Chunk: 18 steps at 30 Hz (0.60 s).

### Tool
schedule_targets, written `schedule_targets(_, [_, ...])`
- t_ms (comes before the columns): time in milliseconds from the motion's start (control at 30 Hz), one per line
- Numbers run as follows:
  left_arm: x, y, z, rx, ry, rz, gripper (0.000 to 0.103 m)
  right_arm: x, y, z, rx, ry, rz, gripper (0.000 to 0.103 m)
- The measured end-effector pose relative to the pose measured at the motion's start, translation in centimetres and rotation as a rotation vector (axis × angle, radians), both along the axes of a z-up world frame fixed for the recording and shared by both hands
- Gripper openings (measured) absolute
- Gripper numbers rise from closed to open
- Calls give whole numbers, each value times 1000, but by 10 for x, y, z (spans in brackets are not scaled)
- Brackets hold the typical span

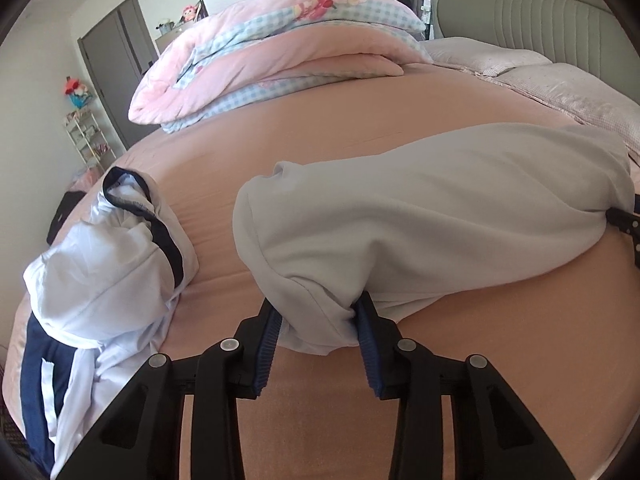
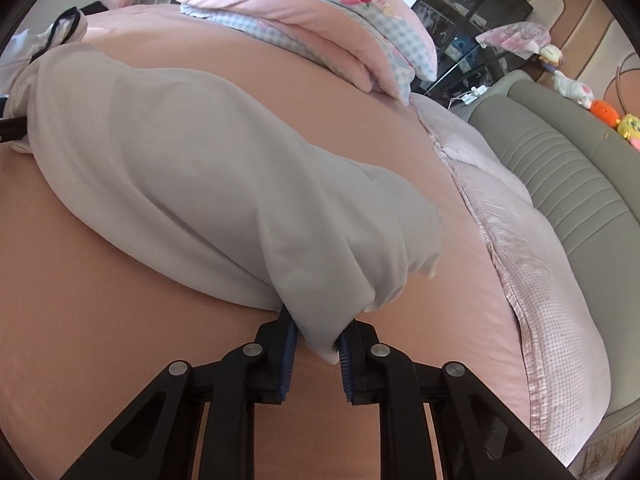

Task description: Fold clothes

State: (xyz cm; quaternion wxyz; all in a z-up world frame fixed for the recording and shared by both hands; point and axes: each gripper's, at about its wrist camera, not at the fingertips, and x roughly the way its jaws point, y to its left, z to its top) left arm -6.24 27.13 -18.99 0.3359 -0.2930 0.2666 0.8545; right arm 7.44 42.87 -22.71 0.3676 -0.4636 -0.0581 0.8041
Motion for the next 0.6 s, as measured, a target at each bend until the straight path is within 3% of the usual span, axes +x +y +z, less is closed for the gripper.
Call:
schedule_targets(300, [0, 2, -2, -14, 9, -23, 36, 8, 3, 0, -28, 4, -20, 17])
schedule_targets(400, [3, 5, 0, -38, 18, -29, 37, 13, 8, 5, -87, 39, -41, 21])
schedule_targets(533, [6, 5, 11, -53, 12, -33, 45, 23, 20, 14, -153, 94, -102, 56])
schedule_targets(600, [6, 3, 17, -41, -1, -35, 73, 28, 24, 19, -192, 131, -116, 65])
